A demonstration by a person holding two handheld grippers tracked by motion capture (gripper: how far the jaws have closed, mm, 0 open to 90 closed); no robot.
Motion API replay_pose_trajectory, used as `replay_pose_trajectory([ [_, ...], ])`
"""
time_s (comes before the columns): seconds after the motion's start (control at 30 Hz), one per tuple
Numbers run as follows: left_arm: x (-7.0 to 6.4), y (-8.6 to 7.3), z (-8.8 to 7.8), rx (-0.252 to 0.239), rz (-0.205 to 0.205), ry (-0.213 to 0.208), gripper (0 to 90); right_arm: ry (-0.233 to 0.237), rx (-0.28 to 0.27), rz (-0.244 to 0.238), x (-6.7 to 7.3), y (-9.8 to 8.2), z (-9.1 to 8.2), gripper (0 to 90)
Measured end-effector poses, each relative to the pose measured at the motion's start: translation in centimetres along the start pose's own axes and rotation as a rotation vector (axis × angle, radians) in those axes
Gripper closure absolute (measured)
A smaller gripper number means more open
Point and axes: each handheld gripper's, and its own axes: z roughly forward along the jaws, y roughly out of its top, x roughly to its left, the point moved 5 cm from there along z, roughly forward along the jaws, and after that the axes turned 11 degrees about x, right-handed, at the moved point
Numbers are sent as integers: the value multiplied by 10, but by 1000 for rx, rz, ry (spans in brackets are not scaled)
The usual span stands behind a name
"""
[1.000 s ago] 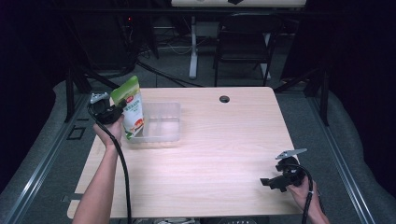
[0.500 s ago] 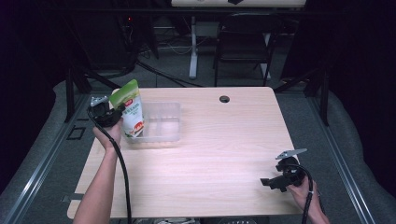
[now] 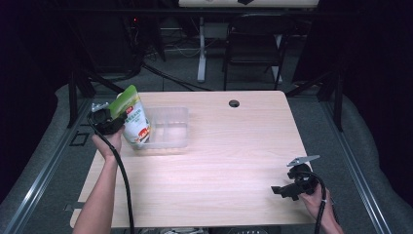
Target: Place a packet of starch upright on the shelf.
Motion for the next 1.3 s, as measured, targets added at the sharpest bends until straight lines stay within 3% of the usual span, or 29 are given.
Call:
replay_pose_trajectory([
  [0.07,-1,0,1,9,8,14,719,5,-5,3,0,0,0,48],
  [0.27,0,0,0,64,27,37,403,-2,-9,2,-1,0,-1,47],
  [0.47,6,0,-8,82,13,55,175,4,-11,3,0,0,-1,48],
  [0.53,8,1,-13,78,9,43,151,8,-7,1,0,0,-1,47],
  [0.83,5,8,-38,84,55,62,66,-3,-8,3,0,0,-2,47],
  [1.07,0,6,-63,112,74,31,20,0,-18,4,1,0,-2,47],
  [1.3,-12,-2,-92,109,130,23,2,-1,-8,-2,1,0,-4,46],
])
